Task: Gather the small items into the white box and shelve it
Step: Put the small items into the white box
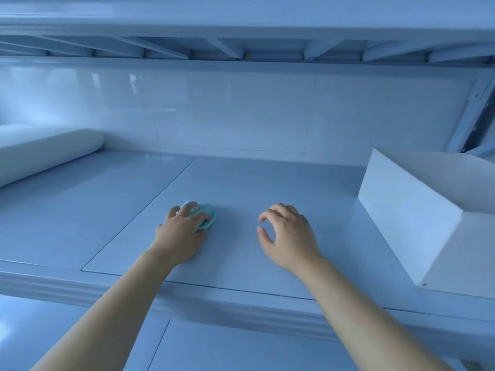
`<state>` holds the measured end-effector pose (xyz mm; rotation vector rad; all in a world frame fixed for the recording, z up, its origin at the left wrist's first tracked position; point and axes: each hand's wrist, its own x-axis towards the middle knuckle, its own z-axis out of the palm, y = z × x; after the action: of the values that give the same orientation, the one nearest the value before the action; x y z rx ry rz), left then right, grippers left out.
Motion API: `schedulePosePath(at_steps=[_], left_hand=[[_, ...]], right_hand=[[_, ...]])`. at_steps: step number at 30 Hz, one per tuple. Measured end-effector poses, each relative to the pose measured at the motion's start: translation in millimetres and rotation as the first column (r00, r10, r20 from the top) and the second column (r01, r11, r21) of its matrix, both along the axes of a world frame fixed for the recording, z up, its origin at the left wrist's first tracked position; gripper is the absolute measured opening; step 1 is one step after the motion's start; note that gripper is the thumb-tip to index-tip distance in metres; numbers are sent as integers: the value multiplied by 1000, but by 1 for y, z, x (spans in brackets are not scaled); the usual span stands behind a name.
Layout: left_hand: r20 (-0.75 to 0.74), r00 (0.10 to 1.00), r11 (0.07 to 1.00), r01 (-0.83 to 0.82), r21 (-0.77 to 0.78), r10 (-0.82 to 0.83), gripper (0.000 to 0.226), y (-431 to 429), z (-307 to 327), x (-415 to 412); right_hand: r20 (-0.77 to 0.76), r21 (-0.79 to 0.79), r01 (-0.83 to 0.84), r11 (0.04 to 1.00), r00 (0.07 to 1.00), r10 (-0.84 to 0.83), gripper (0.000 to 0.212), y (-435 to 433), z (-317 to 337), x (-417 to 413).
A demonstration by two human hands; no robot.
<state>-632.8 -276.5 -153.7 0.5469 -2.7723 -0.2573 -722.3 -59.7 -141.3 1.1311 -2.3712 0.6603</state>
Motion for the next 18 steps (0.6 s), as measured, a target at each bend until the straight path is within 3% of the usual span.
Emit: schedulePosePath(at_steps=[4,8,13,18], left_hand=[[13,1000,1000,9,25,-10,33,7,3,-12],[-97,995,1000,-7,29,10,35,37,9,-30],[-251,956,985,167,45,-151,33,120,21,-60],[-421,855,948,317,-42,-304,31,210,57,-84]], right_hand=[[-61,-65,32,997,997,-36,18,28,17,-1],[-157,-208,75,975,981,-110,14,76,49,-3],[-208,-340,131,931,955,-211,13,143,82,-4],[-264,-327,158,932,932,-250,14,203,99,-13]])
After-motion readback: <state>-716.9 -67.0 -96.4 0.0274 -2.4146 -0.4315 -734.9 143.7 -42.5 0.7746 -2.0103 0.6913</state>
